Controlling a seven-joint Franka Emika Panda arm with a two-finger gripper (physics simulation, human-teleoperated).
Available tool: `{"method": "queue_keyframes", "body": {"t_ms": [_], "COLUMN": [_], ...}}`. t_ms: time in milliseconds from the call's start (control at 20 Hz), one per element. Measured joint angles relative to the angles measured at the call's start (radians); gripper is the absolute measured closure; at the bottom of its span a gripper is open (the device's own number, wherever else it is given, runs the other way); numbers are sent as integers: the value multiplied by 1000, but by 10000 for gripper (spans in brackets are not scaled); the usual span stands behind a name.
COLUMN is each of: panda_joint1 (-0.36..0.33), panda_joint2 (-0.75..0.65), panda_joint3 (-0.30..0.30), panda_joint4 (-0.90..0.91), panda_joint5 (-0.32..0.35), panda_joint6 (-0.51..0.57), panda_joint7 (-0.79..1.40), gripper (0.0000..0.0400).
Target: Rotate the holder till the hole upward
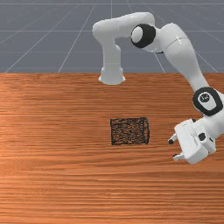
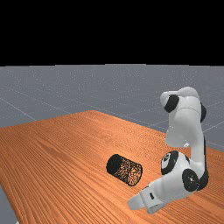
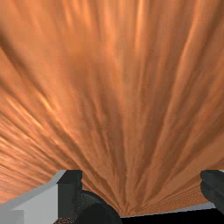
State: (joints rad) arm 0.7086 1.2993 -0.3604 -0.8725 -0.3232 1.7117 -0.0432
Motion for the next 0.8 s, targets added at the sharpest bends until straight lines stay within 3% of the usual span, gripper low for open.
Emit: {"method": "queue_keyframes", "body": {"t_ms": [400,450,600,800], "panda_joint1": [119,103,82,89], "panda_joint2": [-239,-230,-263,-301], "panda_joint3": [-15,0,-4,-52], "panda_joint4": [-476,-448,-514,-623], "panda_joint5": [-53,-34,-43,-90], "panda_joint6": [210,168,201,287], "panda_joint7": [134,92,55,110], "gripper": [0,0,0,0]}}
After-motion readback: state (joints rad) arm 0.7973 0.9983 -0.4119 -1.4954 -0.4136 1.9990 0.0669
